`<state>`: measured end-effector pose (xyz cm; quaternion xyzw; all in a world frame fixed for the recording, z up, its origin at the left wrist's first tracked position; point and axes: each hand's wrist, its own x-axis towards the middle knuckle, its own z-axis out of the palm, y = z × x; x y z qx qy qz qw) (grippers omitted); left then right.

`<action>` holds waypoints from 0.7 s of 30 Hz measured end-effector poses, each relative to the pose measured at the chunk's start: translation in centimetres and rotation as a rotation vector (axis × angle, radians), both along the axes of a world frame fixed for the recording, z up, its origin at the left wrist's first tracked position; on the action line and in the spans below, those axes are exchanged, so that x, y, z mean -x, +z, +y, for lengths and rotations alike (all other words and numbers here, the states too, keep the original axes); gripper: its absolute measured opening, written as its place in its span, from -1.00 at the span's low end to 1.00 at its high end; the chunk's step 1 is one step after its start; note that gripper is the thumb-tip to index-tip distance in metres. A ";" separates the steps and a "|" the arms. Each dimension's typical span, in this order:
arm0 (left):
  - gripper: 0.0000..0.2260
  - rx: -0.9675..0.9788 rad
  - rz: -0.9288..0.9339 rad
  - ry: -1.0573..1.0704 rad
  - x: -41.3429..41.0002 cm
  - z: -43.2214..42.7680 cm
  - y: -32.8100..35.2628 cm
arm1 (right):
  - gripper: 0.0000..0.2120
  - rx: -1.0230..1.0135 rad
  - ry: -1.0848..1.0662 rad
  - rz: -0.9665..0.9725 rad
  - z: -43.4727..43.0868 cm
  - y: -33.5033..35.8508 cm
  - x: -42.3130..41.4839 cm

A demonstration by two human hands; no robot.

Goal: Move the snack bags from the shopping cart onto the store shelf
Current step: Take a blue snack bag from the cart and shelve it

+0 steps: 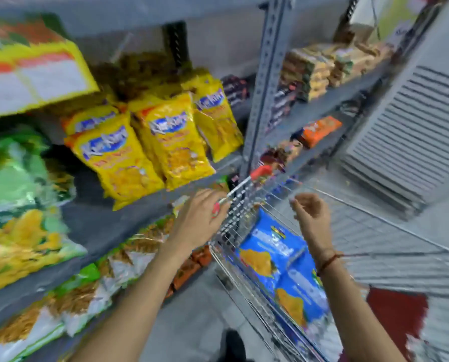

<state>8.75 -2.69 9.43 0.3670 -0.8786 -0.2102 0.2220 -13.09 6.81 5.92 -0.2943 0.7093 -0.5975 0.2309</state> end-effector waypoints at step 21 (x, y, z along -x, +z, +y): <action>-0.07 -0.830 -0.708 -0.002 15.7 -6.5 -27.4 | -0.32 -0.500 -0.300 -0.633 1.2 -29.3 4.8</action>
